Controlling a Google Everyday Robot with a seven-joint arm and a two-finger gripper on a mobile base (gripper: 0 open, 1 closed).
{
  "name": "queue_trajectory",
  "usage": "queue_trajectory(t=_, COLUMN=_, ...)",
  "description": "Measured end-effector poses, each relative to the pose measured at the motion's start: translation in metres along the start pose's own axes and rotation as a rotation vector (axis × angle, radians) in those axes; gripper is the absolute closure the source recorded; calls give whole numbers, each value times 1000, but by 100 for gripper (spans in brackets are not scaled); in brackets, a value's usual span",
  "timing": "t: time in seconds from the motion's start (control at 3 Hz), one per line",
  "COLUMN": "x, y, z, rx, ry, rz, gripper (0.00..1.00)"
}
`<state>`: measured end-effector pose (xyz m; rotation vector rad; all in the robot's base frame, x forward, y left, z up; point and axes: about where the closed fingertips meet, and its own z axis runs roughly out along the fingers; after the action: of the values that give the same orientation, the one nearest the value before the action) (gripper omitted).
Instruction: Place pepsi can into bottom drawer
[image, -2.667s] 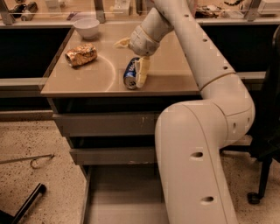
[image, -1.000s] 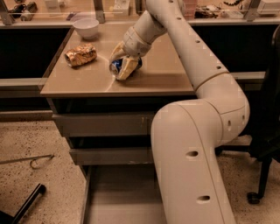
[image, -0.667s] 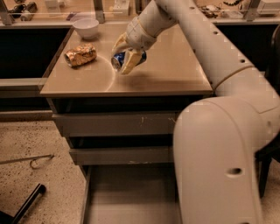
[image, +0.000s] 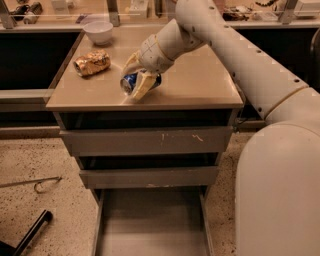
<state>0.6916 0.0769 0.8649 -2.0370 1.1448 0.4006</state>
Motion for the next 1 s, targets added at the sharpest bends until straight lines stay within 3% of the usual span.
queue_trajectory(t=0.33, x=0, y=0, z=0, rx=0, ry=0, rz=0, gripper=100)
queue_trajectory(t=0.67, x=0, y=20, z=1, rx=5, ry=-9, rz=27, gripper=100)
queue_trajectory(t=1.0, x=-14, y=59, z=-10, rx=59, ry=-49, rz=43, gripper=100)
